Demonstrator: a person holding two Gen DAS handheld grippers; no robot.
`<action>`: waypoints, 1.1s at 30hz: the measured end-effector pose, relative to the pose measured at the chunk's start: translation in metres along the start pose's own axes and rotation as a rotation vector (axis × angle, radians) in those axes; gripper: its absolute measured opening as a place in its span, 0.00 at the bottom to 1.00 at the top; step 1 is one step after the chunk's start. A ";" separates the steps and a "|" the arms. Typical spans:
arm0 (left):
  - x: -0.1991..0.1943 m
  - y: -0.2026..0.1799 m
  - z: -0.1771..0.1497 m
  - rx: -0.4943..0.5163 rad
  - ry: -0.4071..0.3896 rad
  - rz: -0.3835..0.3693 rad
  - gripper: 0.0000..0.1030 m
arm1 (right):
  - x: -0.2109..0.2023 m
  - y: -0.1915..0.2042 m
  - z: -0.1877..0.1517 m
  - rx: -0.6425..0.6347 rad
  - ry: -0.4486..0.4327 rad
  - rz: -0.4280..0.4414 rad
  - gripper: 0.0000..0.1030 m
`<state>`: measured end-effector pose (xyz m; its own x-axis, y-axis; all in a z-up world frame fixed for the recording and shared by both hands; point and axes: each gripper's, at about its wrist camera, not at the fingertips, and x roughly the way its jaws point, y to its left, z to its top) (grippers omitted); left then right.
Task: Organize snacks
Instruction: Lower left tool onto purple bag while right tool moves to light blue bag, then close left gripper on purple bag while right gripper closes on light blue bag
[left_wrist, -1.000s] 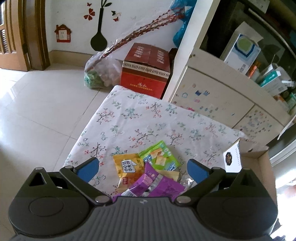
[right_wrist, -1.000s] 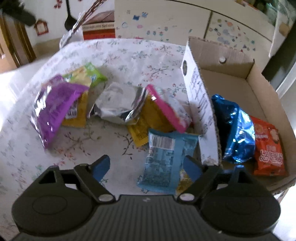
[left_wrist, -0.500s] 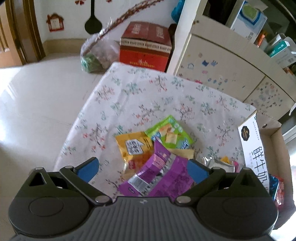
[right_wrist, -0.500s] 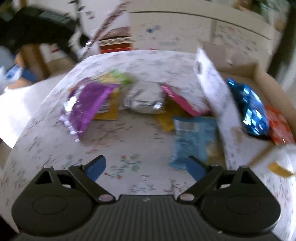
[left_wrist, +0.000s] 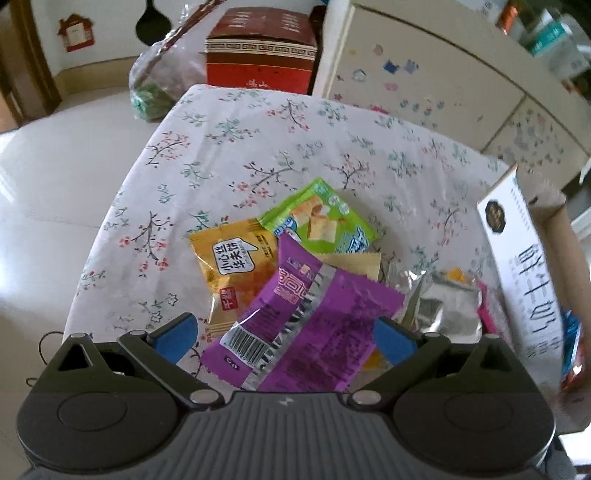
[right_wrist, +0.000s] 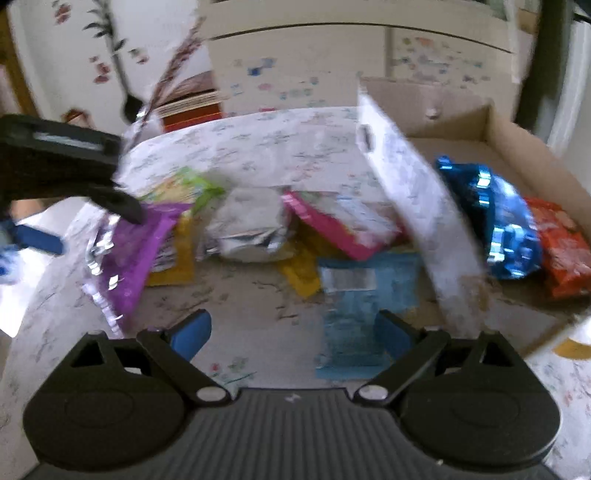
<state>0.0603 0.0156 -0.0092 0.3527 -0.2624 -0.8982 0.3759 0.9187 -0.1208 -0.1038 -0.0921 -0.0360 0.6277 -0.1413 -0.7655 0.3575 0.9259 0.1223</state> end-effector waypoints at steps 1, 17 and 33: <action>0.003 -0.002 -0.002 0.015 -0.004 -0.001 1.00 | -0.001 0.006 -0.003 -0.040 -0.004 0.004 0.93; 0.030 -0.030 -0.021 0.234 -0.037 0.080 0.99 | -0.008 0.003 -0.010 0.051 -0.073 -0.254 0.92; 0.025 -0.024 -0.019 0.169 -0.057 0.077 0.81 | 0.010 -0.006 -0.011 0.194 -0.042 -0.274 0.95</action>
<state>0.0435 -0.0077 -0.0367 0.4327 -0.2139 -0.8758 0.4830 0.8753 0.0248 -0.1069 -0.0957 -0.0513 0.5170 -0.3936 -0.7601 0.6393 0.7681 0.0370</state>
